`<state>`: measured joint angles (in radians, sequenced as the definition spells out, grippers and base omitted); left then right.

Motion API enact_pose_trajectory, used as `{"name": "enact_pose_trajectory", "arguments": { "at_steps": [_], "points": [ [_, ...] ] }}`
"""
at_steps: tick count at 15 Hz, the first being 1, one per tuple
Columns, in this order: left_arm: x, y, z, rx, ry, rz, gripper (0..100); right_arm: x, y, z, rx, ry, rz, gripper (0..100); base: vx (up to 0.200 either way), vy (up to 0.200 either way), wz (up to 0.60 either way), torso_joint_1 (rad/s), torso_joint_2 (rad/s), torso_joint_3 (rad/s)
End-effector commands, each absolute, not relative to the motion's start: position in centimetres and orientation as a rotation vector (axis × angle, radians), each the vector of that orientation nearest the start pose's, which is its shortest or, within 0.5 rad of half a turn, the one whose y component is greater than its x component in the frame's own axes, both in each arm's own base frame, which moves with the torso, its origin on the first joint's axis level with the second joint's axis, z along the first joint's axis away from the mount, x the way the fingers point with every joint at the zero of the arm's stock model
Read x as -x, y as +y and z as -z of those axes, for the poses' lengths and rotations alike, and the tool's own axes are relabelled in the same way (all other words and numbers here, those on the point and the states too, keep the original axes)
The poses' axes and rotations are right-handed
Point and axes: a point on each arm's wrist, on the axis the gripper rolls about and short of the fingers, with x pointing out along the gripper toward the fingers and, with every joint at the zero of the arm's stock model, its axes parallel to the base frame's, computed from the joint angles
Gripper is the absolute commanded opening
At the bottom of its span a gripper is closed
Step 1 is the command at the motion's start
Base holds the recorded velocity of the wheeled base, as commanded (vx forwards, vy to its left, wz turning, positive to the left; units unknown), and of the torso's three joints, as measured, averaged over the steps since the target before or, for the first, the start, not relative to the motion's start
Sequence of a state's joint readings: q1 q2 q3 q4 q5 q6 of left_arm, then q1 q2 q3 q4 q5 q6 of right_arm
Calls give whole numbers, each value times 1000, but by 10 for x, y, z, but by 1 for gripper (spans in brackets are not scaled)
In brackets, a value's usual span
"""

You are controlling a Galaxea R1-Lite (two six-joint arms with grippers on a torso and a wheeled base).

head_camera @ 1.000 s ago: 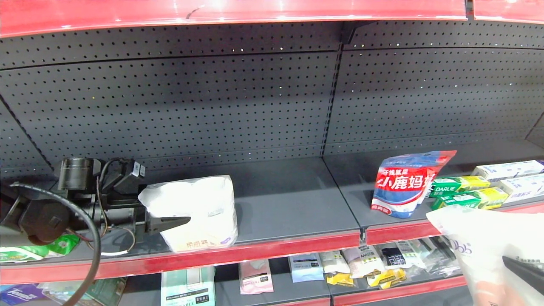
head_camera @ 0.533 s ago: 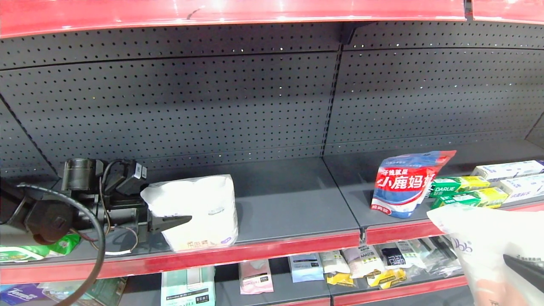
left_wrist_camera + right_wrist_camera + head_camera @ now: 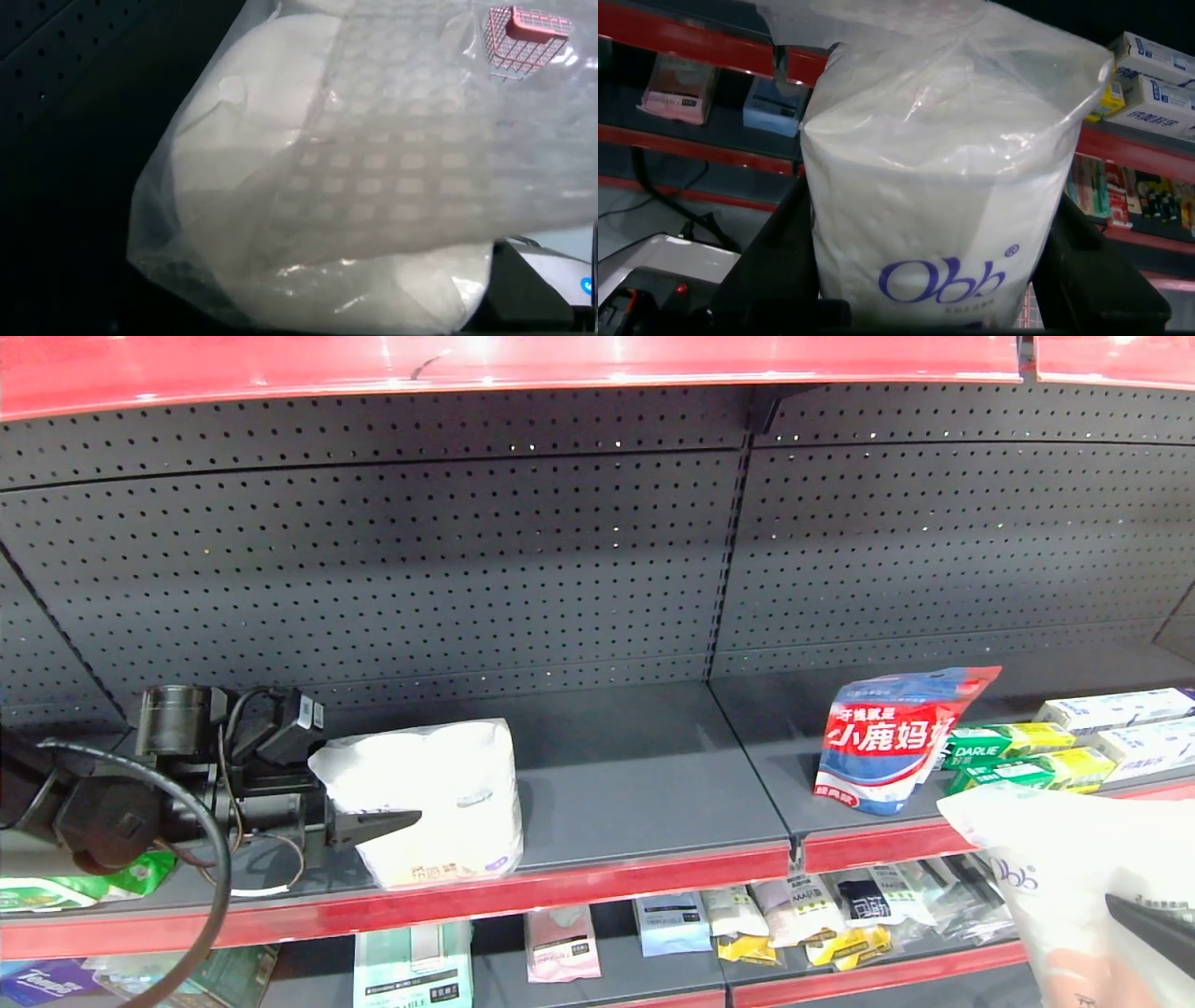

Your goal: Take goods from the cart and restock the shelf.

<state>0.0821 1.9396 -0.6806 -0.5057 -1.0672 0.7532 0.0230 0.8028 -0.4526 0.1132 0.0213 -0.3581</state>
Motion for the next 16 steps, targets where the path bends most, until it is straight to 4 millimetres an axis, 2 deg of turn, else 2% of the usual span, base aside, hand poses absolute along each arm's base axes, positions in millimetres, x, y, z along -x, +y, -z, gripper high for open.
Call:
{"name": "enact_pose_trajectory", "arguments": {
  "at_steps": [1, 3, 5, 10, 13, 16],
  "points": [
    [-299, 5, -76, -232, 272, 1105, 100, -73, 2, -181, 353, 452, -127, 0, 0, 0, 0, 0, 0, 0],
    [-287, 4, -86, -167, 298, 1090, 100, -73, 2, -180, 351, 452, -126, 0, 0, 0, 0, 0, 0, 0],
    [-285, 4, -93, -162, 283, 1088, 100, -73, 2, -180, 353, 453, -127, 0, 0, 0, 0, 0, 0, 0],
    [-269, 31, -121, -201, 214, 973, 100, -73, 2, -178, 352, 461, -131, 0, 0, 0, 0, 0, 0, 0],
    [-242, 51, -138, -201, 190, 857, 100, -73, 3, -176, 362, 467, -146, 0, 0, 0, 0, 0, 0, 0],
    [-211, 50, -150, -108, 266, 672, 100, -73, 3, -176, 361, 465, -165, 0, 0, 0, 0, 0, 0, 0]
  ]
}}
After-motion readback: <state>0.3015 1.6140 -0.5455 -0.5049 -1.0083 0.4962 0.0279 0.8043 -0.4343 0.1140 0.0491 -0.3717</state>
